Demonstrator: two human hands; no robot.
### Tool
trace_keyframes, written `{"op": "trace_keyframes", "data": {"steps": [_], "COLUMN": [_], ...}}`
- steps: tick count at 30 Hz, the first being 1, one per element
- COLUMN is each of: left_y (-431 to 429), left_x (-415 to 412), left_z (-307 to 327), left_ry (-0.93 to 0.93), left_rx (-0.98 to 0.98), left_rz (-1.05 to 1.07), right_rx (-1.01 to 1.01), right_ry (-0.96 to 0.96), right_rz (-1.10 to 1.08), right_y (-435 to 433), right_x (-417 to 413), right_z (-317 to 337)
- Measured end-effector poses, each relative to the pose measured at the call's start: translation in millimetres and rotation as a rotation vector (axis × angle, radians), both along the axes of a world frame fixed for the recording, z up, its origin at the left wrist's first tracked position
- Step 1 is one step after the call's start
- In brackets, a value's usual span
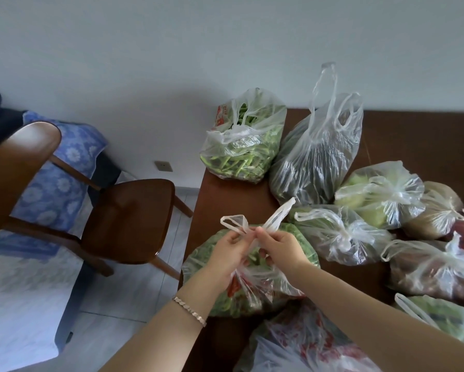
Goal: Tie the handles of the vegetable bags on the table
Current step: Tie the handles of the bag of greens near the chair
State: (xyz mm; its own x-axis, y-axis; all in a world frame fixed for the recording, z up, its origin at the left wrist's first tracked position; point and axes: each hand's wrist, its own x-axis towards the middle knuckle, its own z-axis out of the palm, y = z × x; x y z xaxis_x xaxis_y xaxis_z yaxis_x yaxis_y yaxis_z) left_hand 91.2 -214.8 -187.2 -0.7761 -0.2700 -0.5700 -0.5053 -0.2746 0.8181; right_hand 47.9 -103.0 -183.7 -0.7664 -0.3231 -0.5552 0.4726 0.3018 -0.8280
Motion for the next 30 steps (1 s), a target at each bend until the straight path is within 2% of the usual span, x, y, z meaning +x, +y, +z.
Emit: {"op": "trace_keyframes", "data": {"steps": [2,3,6,10,13,15,18,22,23,25,28,30], "left_y": [2,3,4,4,0,-4,-8,-5,-3,-1,-4,-6], "left_x": [4,7,17,24,23,20,13,3,1,-1,-3,-4], "left_z": [-3,-4,-9,-12,-15,-15,-13,-14,-13,-12,-8,-8], "left_ry": [0.093,0.144,0.302,0.503,0.508,0.442,0.327,0.158,0.111,0.046,-0.034,-0.072], "left_rx": [0.001,-0.076,-0.482,-0.77,-0.835,-0.811,-0.667,-0.456,-0.442,-0.402,-0.355,-0.137], "left_rz": [0.058,0.049,-0.101,-0.252,-0.229,-0.174,-0.16,-0.155,-0.162,-0.147,-0.024,0.161], "right_rx": [-0.024,-0.042,-0.032,0.264,0.279,0.193,0.049,-0.282,-0.284,-0.162,-0.058,-0.024], "right_ry": [-0.084,-0.14,-0.202,0.105,0.335,0.31,0.214,0.035,0.069,0.193,0.303,0.335], "right_rz": [-0.1,-0.165,-0.271,0.008,0.272,0.38,0.427,0.254,0.212,0.158,0.142,0.139], "right_y": [-5,-8,-9,-1,3,9,20,24,22,19,15,14], "right_x": [0,-1,-4,-5,-3,0,-1,-6,-5,-3,-1,-3], "right_z": [-1,-2,-8,-12,-4,-2,-2,-1,-1,-2,4,6]}}
